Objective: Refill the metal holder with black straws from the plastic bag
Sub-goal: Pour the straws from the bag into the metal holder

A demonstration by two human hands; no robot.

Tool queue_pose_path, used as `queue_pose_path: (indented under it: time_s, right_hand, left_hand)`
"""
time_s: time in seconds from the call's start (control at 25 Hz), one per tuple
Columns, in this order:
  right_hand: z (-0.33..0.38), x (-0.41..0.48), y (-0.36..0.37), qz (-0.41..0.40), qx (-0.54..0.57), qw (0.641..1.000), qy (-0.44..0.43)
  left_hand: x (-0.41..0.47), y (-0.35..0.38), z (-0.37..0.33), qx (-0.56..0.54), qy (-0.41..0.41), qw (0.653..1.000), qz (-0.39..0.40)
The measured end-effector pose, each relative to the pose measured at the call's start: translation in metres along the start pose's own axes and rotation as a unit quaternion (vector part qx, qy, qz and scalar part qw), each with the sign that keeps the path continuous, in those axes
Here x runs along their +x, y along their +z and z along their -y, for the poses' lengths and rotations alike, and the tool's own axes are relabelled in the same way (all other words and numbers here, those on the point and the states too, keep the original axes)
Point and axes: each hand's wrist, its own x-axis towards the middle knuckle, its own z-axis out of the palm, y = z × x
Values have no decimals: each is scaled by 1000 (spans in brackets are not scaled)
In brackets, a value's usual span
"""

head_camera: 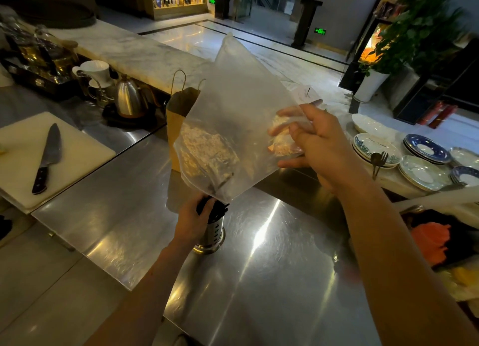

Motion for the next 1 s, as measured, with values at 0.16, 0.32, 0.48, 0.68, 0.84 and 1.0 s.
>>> queue_pose_path:
  time_s: [0.16, 0.32, 0.48, 0.68, 0.84, 1.0]
  right_hand:
    - [-8, -7, -13, -21, 31, 999, 16]
    - [-19, -13, -19, -39, 67, 997, 27]
    - [-31, -17, -28, -57, 105, 992, 41]
    - [-60, -23, -38, -106, 180, 976, 62]
    - [-101, -29, -41, -144, 279, 944, 106]
    - [-146, -44, -38, -142, 368, 910, 129]
  left_hand:
    - [-2, 1, -2, -20, 34, 999, 17]
    - [0, 2, 0, -10, 47, 999, 5]
    - [-5, 3, -2, -51, 31, 998, 18]
    - [-7, 3, 0, -63, 32, 997, -4]
    - [-9, 7, -7, -55, 7, 998, -24]
    - [-10, 7, -3, -54, 20, 998, -1]
